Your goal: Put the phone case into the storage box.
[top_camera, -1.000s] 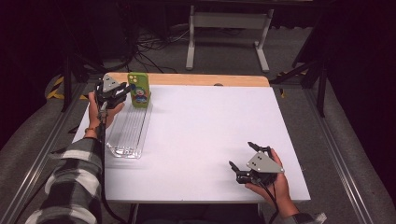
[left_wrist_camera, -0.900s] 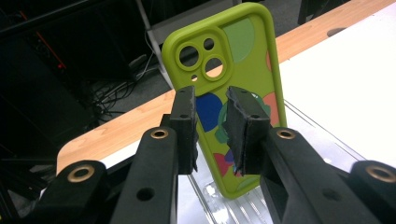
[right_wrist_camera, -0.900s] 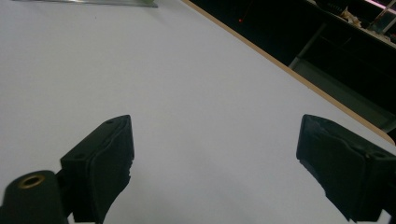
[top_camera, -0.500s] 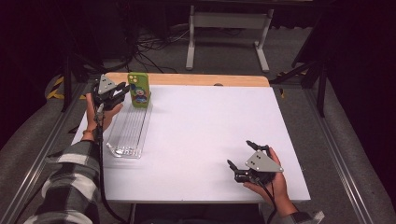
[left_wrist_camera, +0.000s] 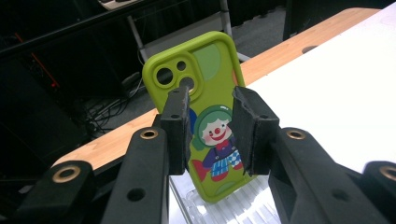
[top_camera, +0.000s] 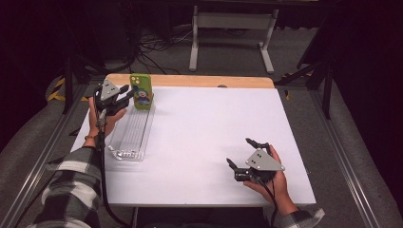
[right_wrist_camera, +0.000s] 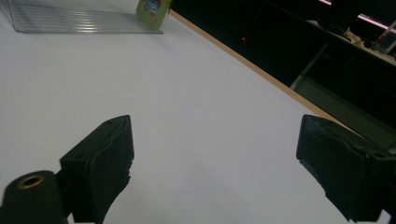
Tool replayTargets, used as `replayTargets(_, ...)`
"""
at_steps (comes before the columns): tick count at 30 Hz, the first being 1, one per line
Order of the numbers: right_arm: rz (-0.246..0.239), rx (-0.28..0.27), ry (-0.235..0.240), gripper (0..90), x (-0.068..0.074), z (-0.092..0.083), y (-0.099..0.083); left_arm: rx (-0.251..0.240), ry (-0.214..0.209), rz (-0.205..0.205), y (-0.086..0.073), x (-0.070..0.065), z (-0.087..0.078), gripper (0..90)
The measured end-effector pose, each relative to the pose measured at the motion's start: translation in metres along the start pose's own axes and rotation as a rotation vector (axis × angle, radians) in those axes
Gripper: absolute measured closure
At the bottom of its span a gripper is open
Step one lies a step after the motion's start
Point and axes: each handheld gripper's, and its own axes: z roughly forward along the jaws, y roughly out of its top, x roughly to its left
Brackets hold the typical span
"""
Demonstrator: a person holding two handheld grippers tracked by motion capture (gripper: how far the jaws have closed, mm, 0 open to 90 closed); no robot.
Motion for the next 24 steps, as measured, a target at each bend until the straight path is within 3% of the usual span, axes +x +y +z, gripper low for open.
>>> replayTargets(8, -0.002, -0.014, 0.001, 11.5, -0.003, 0.007, 0.006, -0.033, -0.005, 0.009, 0.003, -0.003, -0.007, 64.2)
replayTargets(24, 0.000, -0.028, 0.007, 11.0, -0.006, 0.009, 0.010, -0.092, -0.035, -0.028, 0.002, -0.016, -0.024, 51.5)
